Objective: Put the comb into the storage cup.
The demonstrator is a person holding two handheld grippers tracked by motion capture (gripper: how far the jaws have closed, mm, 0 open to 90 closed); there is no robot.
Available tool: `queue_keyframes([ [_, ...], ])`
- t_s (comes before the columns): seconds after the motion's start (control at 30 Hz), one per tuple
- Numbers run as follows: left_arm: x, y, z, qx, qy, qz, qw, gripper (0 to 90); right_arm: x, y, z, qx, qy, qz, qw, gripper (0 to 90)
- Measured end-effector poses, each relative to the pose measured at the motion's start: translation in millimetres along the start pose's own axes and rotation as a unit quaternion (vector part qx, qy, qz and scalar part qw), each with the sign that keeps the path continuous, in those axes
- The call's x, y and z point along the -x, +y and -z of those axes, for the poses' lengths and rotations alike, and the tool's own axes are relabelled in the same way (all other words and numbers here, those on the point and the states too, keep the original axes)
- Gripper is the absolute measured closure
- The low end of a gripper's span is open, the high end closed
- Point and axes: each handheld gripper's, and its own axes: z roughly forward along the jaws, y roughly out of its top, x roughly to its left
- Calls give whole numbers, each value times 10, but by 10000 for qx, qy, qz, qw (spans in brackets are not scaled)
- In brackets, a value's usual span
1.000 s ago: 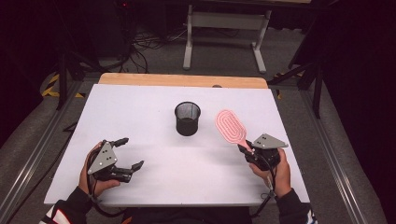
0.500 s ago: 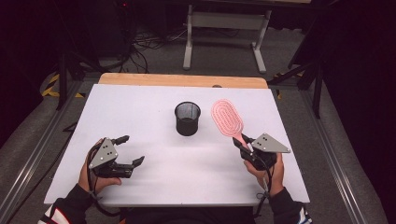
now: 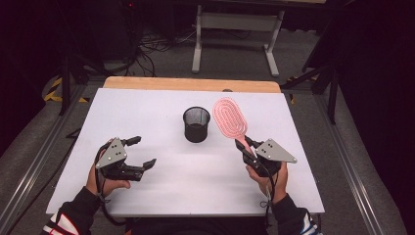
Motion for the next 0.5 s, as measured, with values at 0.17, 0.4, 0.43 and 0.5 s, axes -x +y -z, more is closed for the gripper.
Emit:
queue_keyframes([
  [0.17,37,82,-70,29,-128,-47,9999,127,-69,26,-55,92,27,37,9999,725],
  [0.4,75,185,-167,103,-270,-82,9995,120,-176,52,-133,159,59,130,9998,726],
  [0.43,83,204,-183,88,-315,-73,9994,120,-176,52,-133,159,59,130,9998,726],
  [0.5,98,239,-215,130,-391,-54,9991,116,-208,56,-153,184,67,140,9997,726],
])
